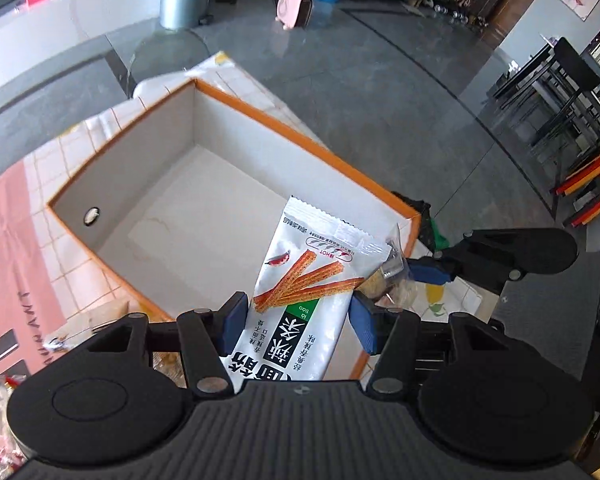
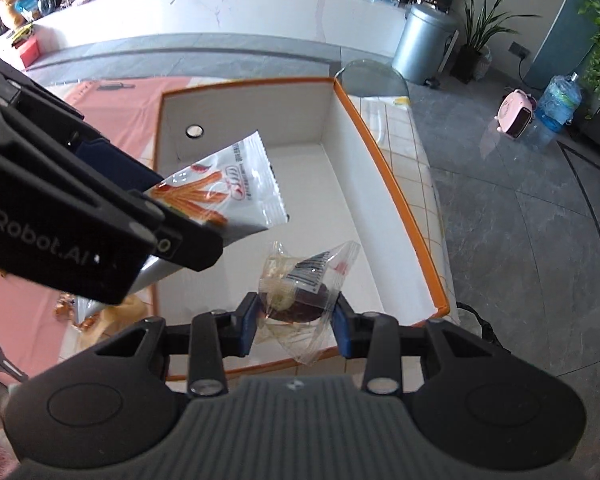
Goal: Organize snacks
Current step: 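Carry both bags over the orange box with the left and right tools, then open both tools to drop the bags into the box and withdraw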
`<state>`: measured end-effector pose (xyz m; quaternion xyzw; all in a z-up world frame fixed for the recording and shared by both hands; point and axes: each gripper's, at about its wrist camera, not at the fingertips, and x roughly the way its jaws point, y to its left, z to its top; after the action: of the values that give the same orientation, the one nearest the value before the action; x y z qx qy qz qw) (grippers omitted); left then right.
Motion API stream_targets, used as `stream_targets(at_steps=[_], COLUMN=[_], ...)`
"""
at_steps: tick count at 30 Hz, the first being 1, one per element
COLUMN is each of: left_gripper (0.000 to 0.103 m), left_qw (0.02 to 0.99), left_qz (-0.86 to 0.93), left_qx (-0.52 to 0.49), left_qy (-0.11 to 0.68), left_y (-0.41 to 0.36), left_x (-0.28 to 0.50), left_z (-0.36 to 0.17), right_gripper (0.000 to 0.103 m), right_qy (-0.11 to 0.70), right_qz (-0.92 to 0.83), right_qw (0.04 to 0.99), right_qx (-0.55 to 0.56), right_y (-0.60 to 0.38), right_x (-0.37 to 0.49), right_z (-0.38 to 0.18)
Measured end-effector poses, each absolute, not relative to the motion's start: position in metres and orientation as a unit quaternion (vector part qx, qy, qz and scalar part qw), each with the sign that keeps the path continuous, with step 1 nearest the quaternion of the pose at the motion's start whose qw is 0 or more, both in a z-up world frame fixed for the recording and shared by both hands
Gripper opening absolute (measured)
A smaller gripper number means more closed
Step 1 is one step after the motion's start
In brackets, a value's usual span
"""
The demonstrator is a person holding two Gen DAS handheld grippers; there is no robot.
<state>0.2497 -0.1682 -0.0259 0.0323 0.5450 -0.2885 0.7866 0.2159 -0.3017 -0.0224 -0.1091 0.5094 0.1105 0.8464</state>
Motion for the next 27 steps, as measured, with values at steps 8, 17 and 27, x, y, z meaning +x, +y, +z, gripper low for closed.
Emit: stream_targets(at_steps=[8, 17, 27], left_gripper=[0.062, 0.057, 0.065], left_qw=[0.76, 0.744, 0.747], left_qz=[-0.295, -0.288, -0.28], left_qx=[0.04, 0.071, 0.09], left_qy=[0.578, 0.598, 0.596], left_y=[-0.181, -0.192, -0.192], left_x=[0.268, 0.276, 0.269], left_z=[-0.059, -0.083, -0.081], right_gripper=[0.036, 0.037, 0.037], right_qy=[0.548, 0.587, 0.596], right_qz=[0.137, 0.148, 0.156], right_qw=[0.818, 0.787, 0.776], right_qx=[-0.107, -0.118, -0.138], right_y=[-0.304, -0.302, -0.29], right_x=[0.234, 0.247, 0.247], right_z=[-0.053, -0.084, -0.09])
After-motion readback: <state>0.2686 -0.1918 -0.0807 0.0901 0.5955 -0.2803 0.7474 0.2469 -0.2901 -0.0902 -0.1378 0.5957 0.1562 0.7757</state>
